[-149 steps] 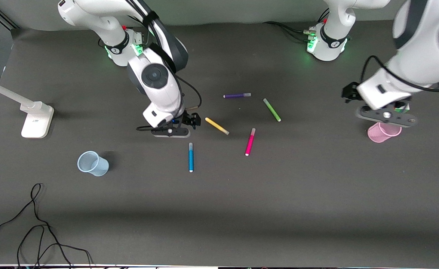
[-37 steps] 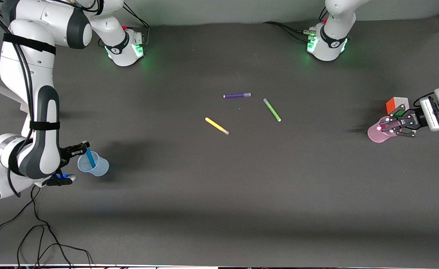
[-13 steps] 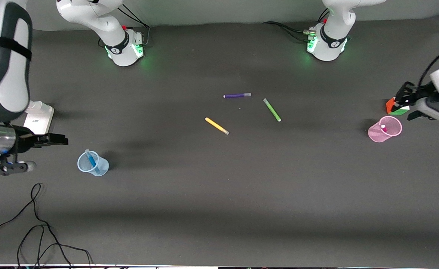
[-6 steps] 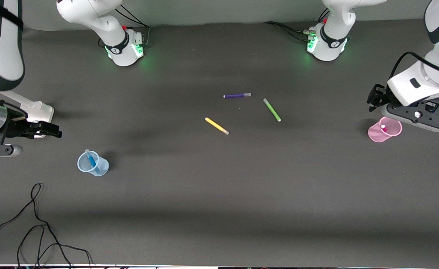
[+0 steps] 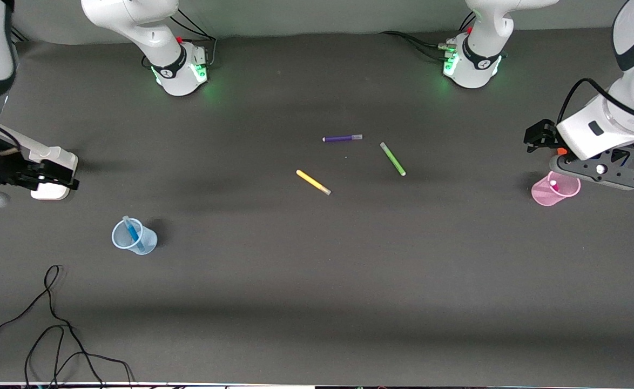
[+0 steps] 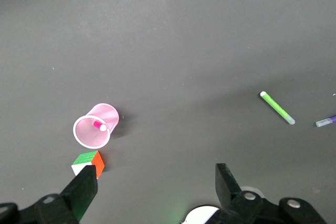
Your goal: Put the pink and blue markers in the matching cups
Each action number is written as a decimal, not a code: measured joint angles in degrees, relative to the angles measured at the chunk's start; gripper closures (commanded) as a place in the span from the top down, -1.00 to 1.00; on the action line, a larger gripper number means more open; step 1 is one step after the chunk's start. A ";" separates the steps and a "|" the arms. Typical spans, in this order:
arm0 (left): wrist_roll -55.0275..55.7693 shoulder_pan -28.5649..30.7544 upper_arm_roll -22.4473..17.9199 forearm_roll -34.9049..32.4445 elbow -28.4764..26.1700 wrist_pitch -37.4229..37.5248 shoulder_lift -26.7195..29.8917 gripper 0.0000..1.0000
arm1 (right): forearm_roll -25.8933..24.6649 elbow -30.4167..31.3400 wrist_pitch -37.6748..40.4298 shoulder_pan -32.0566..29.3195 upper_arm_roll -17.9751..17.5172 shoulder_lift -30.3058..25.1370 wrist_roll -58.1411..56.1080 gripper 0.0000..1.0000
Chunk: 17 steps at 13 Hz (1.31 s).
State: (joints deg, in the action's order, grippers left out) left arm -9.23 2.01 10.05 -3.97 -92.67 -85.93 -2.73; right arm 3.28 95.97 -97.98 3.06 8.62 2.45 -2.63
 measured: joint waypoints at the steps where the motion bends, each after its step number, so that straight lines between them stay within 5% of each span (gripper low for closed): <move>1: 1.72 0.00 -0.01 0.00 -0.42 0.00 0.09 0.99 | -0.50 0.00 0.00 -3.01 -2.91 -0.62 0.00 1.00; 17: 2.76 -0.07 -0.13 0.04 -1.23 -0.52 0.47 0.99 | -1.64 0.31 2.28 -7.56 -7.55 -2.19 0.00 1.00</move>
State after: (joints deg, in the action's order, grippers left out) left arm -6.47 1.94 9.92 -3.94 -93.90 -86.46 -2.26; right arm 1.64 96.28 -95.70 -4.50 1.07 0.26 -2.63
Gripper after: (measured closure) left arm 0.000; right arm 0.000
